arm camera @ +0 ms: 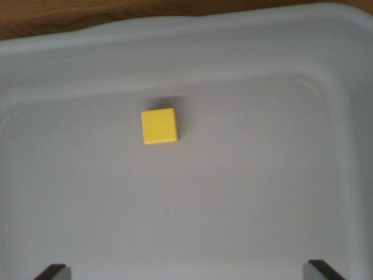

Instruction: Pick yellow cube

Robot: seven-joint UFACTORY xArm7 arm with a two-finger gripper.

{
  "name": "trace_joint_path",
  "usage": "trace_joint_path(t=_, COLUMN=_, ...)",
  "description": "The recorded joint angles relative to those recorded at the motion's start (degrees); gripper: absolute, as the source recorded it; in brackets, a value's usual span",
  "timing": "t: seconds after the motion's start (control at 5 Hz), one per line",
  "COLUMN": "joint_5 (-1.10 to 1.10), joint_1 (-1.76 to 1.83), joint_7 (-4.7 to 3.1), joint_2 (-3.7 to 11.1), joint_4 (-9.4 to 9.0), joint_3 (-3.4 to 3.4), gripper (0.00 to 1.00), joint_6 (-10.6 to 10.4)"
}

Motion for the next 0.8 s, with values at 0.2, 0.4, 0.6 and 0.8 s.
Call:
trace_joint_path(t=0.2, joint_5=0.00, joint_1=0.04, joint_7=-0.08, joint_2=0.69, joint_4=-0.08, joint_3=0.04, gripper=0.00, joint_6=-0.59)
trace_joint_path(t=0.4, joint_5=0.00, joint_1=0.04, joint_7=-0.08, joint_2=0.69, joint_4=-0.08, joint_3=0.04, gripper=0.00, joint_6=-0.59)
trace_joint_path(t=0.6, joint_5=0.00, joint_1=0.10, joint_7=-0.22, joint_2=1.78, joint_4=-0.20, joint_3=0.12, gripper=0.00, joint_6=-1.53)
trace_joint_path(t=0.8, joint_5=0.00, joint_1=0.10, joint_7=-0.22, joint_2=1.78, joint_4=-0.20, joint_3=0.12, gripper=0.00, joint_6=-1.53)
